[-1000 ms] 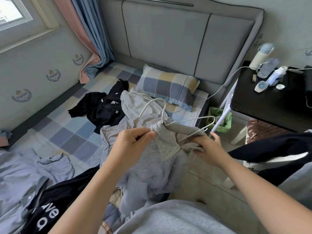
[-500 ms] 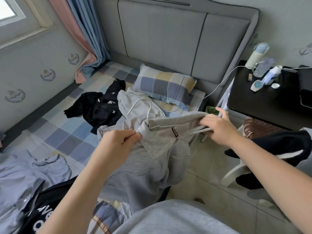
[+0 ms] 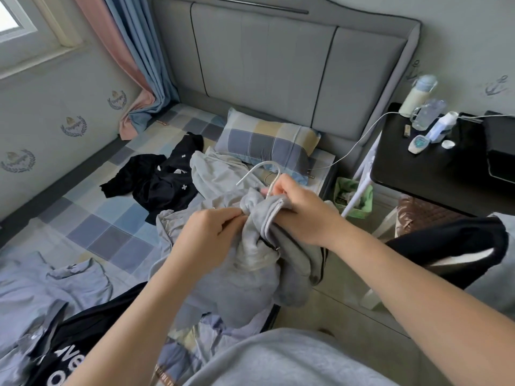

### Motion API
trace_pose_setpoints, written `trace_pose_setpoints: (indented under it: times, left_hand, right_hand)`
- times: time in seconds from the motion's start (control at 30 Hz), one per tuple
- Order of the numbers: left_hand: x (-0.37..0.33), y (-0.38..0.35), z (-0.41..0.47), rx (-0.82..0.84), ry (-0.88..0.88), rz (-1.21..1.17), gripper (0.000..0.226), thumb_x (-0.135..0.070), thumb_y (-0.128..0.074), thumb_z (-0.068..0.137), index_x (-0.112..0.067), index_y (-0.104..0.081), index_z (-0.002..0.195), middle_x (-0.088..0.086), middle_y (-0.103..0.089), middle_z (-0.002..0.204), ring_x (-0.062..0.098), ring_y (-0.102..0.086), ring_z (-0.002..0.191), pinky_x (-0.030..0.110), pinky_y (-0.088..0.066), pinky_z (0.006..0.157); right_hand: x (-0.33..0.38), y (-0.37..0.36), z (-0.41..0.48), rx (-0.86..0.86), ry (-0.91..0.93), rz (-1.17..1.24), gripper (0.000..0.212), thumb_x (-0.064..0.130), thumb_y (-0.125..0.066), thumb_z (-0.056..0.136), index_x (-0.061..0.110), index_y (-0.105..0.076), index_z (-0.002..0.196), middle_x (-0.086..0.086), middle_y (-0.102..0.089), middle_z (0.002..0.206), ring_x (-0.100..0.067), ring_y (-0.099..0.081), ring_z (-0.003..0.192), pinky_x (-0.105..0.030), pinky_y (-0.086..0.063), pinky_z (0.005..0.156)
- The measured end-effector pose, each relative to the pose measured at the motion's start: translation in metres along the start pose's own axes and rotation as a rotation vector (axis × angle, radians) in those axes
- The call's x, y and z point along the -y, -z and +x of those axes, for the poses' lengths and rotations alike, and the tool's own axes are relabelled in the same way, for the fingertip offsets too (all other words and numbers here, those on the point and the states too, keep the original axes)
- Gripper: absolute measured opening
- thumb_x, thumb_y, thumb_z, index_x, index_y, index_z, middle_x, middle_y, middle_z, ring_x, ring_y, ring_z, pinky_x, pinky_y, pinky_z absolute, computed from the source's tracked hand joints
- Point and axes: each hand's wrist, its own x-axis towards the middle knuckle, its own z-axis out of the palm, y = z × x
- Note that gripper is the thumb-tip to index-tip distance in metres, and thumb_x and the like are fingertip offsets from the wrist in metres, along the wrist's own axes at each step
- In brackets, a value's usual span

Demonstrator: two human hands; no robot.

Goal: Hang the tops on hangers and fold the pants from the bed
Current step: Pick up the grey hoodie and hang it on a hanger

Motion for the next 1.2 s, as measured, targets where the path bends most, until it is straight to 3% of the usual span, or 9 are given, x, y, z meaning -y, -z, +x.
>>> trace_pose_setpoints:
  times: [0.17,0.3,0.4,0.5,0.63,0.8,0.9,1.03,1.2]
  left_hand:
    - [0.003,0.005,0.001,0.072,-0.05,-0.035,0.016,-0.014,-0.062,0.098,-0.012,-0.078,0.097,-0.009,-0.071,0.083,0.006,-0.064,0.078,0.018,-0.049,0.073]
    - [0.01,0.009,0.004,0.031,-0.014,-0.12,0.016,-0.008,-0.063,0.096,-0.013,-0.078,0.098,-0.007,-0.07,0.087,0.009,-0.063,0.087,0.014,-0.047,0.078]
    - [0.016,0.012,0.005,-0.044,0.086,-0.121,0.018,-0.007,-0.059,0.098,-0.016,-0.073,0.09,-0.011,-0.068,0.087,0.005,-0.061,0.087,0.011,-0.044,0.076]
    - [0.026,0.018,0.004,-0.19,0.164,-0.087,0.021,-0.008,-0.058,0.098,-0.021,-0.07,0.086,-0.01,-0.066,0.09,0.003,-0.058,0.089,0.014,-0.043,0.076]
    - [0.027,0.018,0.004,-0.271,0.178,-0.063,0.016,-0.011,-0.06,0.098,-0.014,-0.073,0.089,-0.005,-0.062,0.092,0.006,-0.056,0.091,0.028,-0.046,0.08]
    - [0.004,0.019,-0.001,-0.289,0.062,-0.035,0.015,-0.006,-0.062,0.096,-0.009,-0.075,0.089,-0.002,-0.062,0.088,0.009,-0.057,0.087,0.013,-0.043,0.079]
    - [-0.006,0.027,-0.004,-0.127,0.031,-0.038,0.015,-0.012,-0.062,0.095,-0.015,-0.076,0.09,-0.008,-0.064,0.086,0.009,-0.058,0.084,0.011,-0.043,0.074]
    - [-0.012,0.025,-0.008,0.112,-0.005,0.019,0.01,-0.015,-0.071,0.09,-0.024,-0.076,0.094,-0.011,-0.06,0.087,0.009,-0.056,0.078,0.015,-0.044,0.069]
    - [0.001,0.036,-0.017,-0.208,-0.102,0.098,0.02,-0.031,-0.07,0.088,-0.016,-0.076,0.101,0.0,-0.063,0.105,0.017,-0.058,0.097,0.03,-0.047,0.089]
  right_hand:
    - [0.0,0.01,0.003,0.155,-0.044,0.12,0.021,0.03,-0.068,0.089,0.023,-0.049,0.094,0.021,-0.053,0.056,0.001,-0.042,0.054,-0.026,-0.036,0.059]
    - [-0.002,0.026,-0.002,0.365,-0.05,0.31,0.035,0.009,-0.075,0.086,0.017,-0.054,0.112,0.022,-0.062,0.069,0.005,-0.053,0.064,-0.015,-0.044,0.065]
    - [-0.008,0.037,-0.009,0.459,-0.071,0.317,0.044,0.027,-0.072,0.081,0.023,-0.058,0.123,0.021,-0.067,0.101,0.004,-0.062,0.093,-0.016,-0.047,0.081]
    - [-0.019,0.039,-0.014,0.322,-0.064,0.31,0.034,0.052,-0.059,0.09,0.028,-0.071,0.112,0.019,-0.069,0.112,0.003,-0.06,0.113,-0.025,-0.042,0.1]
    - [-0.026,0.021,-0.019,0.115,-0.075,0.17,0.034,0.053,-0.053,0.092,0.027,-0.074,0.085,-0.001,-0.065,0.07,-0.007,-0.058,0.067,-0.032,-0.047,0.068]
    - [-0.032,0.005,-0.021,-0.01,-0.06,-0.392,0.039,0.045,-0.045,0.103,0.034,-0.055,0.067,0.012,-0.055,0.064,-0.018,-0.058,0.076,-0.039,-0.047,0.072]
    - [-0.035,-0.001,-0.025,-0.189,-0.053,-0.148,0.044,0.034,-0.052,0.103,0.033,-0.046,0.059,0.01,-0.052,0.058,-0.016,-0.056,0.067,-0.039,-0.044,0.066]
    - [-0.028,-0.013,-0.028,-0.231,0.086,0.186,0.036,0.028,-0.054,0.102,0.025,-0.058,0.067,0.003,-0.057,0.061,-0.012,-0.053,0.06,-0.031,-0.044,0.062]
    - [-0.023,-0.004,-0.032,-0.285,0.167,0.243,0.046,0.029,-0.058,0.099,0.017,-0.044,0.058,-0.011,-0.039,0.055,-0.018,-0.038,0.052,-0.033,-0.034,0.055]
